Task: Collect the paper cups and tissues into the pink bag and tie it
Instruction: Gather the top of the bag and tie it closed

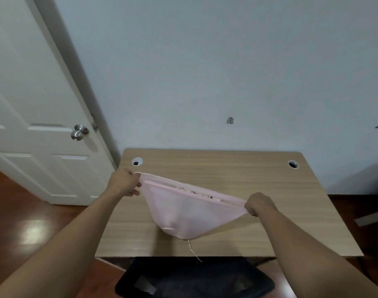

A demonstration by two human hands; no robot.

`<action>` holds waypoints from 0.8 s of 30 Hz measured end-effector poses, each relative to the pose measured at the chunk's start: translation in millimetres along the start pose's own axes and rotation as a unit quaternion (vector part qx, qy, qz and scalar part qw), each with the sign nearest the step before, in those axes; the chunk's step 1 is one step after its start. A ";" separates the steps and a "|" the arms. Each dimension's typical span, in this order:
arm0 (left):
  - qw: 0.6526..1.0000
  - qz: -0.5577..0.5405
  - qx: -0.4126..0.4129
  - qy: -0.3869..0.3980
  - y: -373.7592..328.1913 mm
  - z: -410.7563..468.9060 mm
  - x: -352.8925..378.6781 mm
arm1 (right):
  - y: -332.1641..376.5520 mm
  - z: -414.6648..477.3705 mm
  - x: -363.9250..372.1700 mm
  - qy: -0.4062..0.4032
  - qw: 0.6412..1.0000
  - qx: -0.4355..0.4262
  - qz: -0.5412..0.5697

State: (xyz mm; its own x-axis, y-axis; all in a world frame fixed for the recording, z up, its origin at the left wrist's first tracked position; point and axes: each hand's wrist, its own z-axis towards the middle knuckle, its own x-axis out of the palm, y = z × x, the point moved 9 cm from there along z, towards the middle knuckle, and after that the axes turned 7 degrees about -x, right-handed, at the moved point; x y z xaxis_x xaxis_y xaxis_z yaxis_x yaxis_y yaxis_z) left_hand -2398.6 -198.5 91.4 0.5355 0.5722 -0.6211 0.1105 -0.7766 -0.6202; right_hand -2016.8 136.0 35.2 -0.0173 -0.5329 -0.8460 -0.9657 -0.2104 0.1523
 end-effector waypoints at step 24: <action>0.840 -0.456 -0.083 0.282 2.4 6.0 39.5 | 35.3 -2.2 -33.4 0.080 0.865 -0.116 0.482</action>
State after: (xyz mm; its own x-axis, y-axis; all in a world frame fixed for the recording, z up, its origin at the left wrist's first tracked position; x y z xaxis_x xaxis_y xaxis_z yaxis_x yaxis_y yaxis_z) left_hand -2382.2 -176.2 62.4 0.4717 0.7700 0.4297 0.7794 -0.1361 -0.6116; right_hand -2049.8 144.6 69.9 -0.7310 -0.6557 -0.1890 -0.4435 0.2460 0.8619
